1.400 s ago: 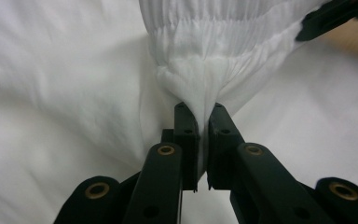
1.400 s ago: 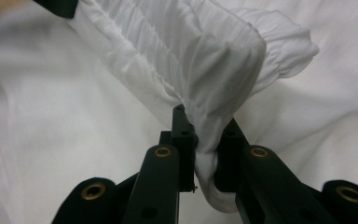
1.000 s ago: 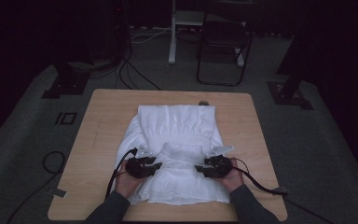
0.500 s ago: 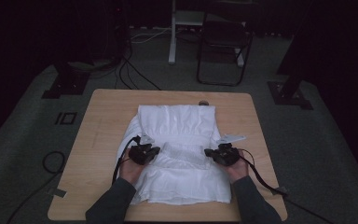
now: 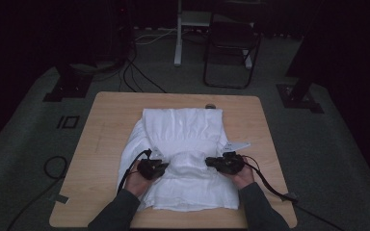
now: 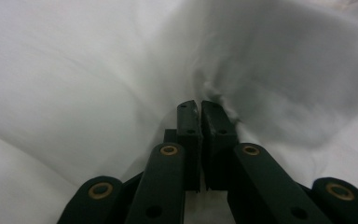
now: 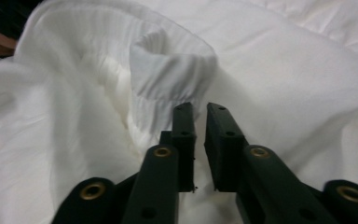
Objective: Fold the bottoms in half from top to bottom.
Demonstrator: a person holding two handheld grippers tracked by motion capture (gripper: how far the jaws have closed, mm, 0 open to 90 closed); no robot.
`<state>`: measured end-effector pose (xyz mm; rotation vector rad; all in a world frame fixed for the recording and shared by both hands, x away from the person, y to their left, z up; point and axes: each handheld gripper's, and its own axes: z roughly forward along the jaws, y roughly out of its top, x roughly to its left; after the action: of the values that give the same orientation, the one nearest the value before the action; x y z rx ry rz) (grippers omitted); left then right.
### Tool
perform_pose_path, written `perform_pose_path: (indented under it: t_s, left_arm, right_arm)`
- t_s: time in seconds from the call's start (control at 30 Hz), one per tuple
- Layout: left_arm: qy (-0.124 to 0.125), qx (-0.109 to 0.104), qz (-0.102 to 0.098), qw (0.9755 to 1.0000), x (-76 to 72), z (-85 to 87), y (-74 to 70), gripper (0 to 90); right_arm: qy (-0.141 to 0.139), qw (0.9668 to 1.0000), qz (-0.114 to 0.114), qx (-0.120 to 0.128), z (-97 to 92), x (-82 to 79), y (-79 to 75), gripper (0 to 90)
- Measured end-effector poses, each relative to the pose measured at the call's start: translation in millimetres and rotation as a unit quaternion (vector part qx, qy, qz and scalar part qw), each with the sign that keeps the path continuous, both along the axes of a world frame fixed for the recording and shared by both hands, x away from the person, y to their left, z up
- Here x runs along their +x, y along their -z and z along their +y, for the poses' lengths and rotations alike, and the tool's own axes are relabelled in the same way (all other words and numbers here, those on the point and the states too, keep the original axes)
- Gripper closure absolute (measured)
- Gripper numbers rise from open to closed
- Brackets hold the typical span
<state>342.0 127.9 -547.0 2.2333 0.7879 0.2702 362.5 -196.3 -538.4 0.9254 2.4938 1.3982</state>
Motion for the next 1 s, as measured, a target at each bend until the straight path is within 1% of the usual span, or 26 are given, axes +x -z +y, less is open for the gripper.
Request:
perform_pose_path:
  t_s: [0.03, 0.07, 0.1, 0.17, 0.2, 0.23, 0.27, 0.33, 0.37, 0.43, 0.47, 0.5, 0.53, 0.57, 0.63, 0.67, 0.73, 0.8, 0.9, 0.93, 1.0]
  left_arm:
    - [-0.001, -0.006, -0.001, 1.0000, -2.2, 2.1, -1.6, 85.3]
    - [-0.004, -0.011, -0.006, 0.9999, -3.6, 4.7, -4.4, 84.3]
    - [-0.012, -0.018, -0.011, 0.9997, -4.1, 5.8, -6.6, 83.9]
    - [-0.022, -0.029, -0.017, 0.9992, -3.3, 6.8, -10.1, 83.9]
    - [-0.023, -0.027, -0.018, 0.9992, -2.3, 6.6, -10.9, 82.9]
    - [-0.026, -0.026, -0.017, 0.9992, -1.5, 5.8, -10.7, 82.0]
    - [-0.027, -0.025, -0.017, 0.9992, -0.8, 5.2, -9.7, 80.9]
    - [-0.024, -0.025, -0.009, 0.9993, -0.8, 3.2, -5.7, 78.6]
    - [-0.020, -0.022, -0.002, 0.9996, -1.0, 2.1, -2.8, 77.5]
    - [-0.007, -0.004, 0.022, 0.9997, 1.2, 0.0, 2.8, 74.0]
    - [-0.008, -0.012, 0.022, 0.9997, 2.1, 1.0, 2.7, 73.6]
    - [-0.009, -0.020, 0.025, 0.9995, 3.6, 2.8, 0.9, 72.7]
    - [-0.015, -0.027, 0.023, 0.9993, 4.7, 3.8, -1.5, 70.6]
    - [-0.020, -0.029, 0.014, 0.9993, 6.1, 5.1, -4.2, 68.3]
    - [-0.031, -0.034, -0.001, 0.9989, 10.9, 7.8, -9.6, 64.0]
    - [-0.039, -0.032, -0.007, 0.9987, 15.1, 9.1, -12.1, 63.3]
    - [-0.059, -0.035, -0.019, 0.9974, 25.8, 11.2, -15.7, 62.0]
    - [-0.076, -0.038, -0.028, 0.9960, 40.0, 12.5, -17.3, 61.6]
    - [-0.095, -0.051, -0.015, 0.9941, 65.0, 14.1, -14.1, 62.0]
    - [-0.100, -0.054, -0.014, 0.9935, 71.6, 13.6, -12.5, 62.0]
    - [-0.104, -0.052, -0.014, 0.9931, 81.7, 11.8, -8.7, 61.9]
  right_arm:
    - [0.005, 1.0000, -0.005, 0.003, -3.5, -2.8, -2.0, 77.0]
    - [0.015, 0.9998, -0.011, 0.002, -6.8, -4.0, -3.7, 74.9]
    - [0.034, 0.9993, -0.014, -0.002, -10.2, -3.5, -5.5, 74.2]
    - [0.054, 0.9985, -0.013, -0.002, -13.5, 1.4, -6.3, 73.0]
    - [0.063, 0.9980, -0.007, 0.002, -13.3, 4.0, -6.4, 72.8]
    - [0.064, 0.9979, -0.006, 0.004, -12.1, 6.0, -6.2, 72.4]
    - [0.061, 0.9981, -0.004, 0.007, -9.4, 6.6, -6.1, 72.0]
    - [0.043, 0.9990, -0.001, 0.009, -0.9, 4.1, -4.8, 71.1]
    - [0.031, 0.9995, 0.000, 0.009, 3.8, 1.3, -3.4, 71.1]
    - [0.005, 1.0000, 0.006, 0.002, 14.2, -5.4, 3.3, 69.4]
    - [-0.009, 0.9998, 0.010, -0.014, 19.7, -8.6, 8.6, 68.5]
    - [-0.016, 0.9990, 0.009, -0.041, 24.8, -11.3, 14.7, 67.8]
    - [-0.018, 0.9975, 0.007, -0.068, 28.3, -13.0, 20.2, 67.7]
    - [-0.016, 0.9969, 0.005, -0.076, 29.5, -14.0, 23.3, 67.7]
    - [-0.010, 0.9980, 0.007, -0.063, 26.9, -11.6, 19.9, 63.6]
    - [-0.002, 0.9981, 0.000, -0.061, 25.7, -9.6, 15.4, 62.0]
    - [0.014, 0.9981, -0.020, -0.056, 23.6, -2.6, 4.7, 58.8]
    - [0.034, 0.9972, -0.040, -0.053, 22.8, 8.9, -5.3, 55.5]
    - [0.074, 0.9947, -0.054, -0.047, 24.3, 31.9, -14.2, 52.0]
    - [0.086, 0.9936, -0.057, -0.046, 25.2, 40.1, -15.1, 51.5]
    - [0.109, 0.9915, -0.053, -0.047, 27.3, 56.9, -11.8, 51.5]
